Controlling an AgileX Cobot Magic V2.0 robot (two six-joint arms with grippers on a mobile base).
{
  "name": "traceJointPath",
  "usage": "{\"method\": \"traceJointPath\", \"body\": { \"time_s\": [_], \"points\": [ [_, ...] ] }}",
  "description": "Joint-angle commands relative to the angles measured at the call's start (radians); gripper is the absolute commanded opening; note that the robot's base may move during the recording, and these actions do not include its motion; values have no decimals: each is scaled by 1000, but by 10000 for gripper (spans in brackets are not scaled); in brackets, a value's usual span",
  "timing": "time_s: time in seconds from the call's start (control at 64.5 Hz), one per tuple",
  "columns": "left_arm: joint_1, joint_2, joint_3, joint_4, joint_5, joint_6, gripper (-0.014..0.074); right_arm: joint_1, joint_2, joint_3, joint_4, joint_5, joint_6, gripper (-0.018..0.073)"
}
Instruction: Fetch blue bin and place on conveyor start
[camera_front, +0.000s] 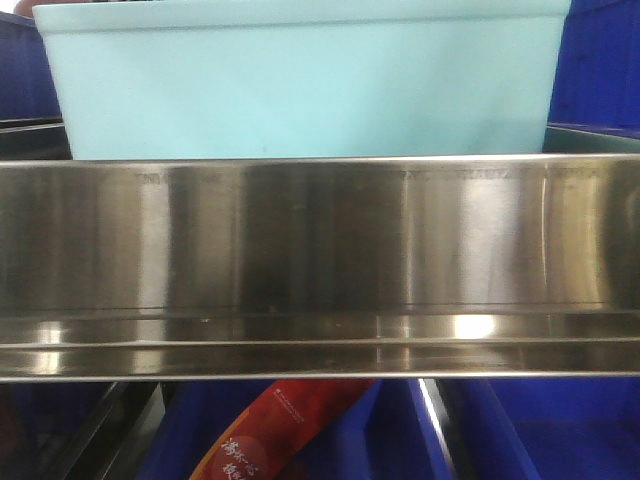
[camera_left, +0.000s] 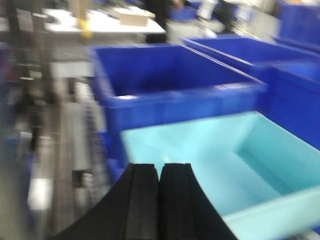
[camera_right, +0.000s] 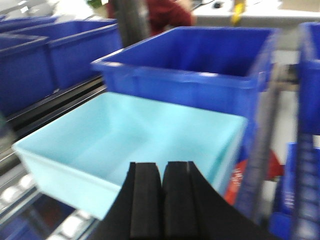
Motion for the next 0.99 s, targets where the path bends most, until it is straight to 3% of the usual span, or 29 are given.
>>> {"method": "traceJointPath", "body": {
  "time_s": [0.0,0.078,0.14,0.326,0.45,0.512,0.589,0.698,0.791,0.977],
  "points": [
    [-61,59,-50,-26,14,18,-111,43,52,-32,7,-37,-10,-165],
    [-106,108,-77,-16,-21,-40,-111,71,101,-59,7,-46,-10,-165],
    [-141,153,-109,51,-21,-97,-111,78,149,-89,7,-46,-5,-158],
    [-312,319,-235,419,37,-407,-111,78,330,-217,-30,9,99,-149],
    [-414,413,-315,685,68,-712,-111,78,432,-314,-195,84,306,-149],
    [-440,453,-353,757,95,-838,-111,78,475,-361,-286,136,434,-149],
    [-443,500,-392,781,109,-929,-111,78,530,-423,-405,228,576,-149],
    [-423,561,-441,774,161,-989,-111,78,596,-483,-493,317,654,-149],
    [-400,621,-499,773,254,-989,-111,78,644,-523,-506,360,656,-149],
    [-380,719,-584,727,352,-891,-111,78,747,-601,-515,455,654,-149]
  ]
}}
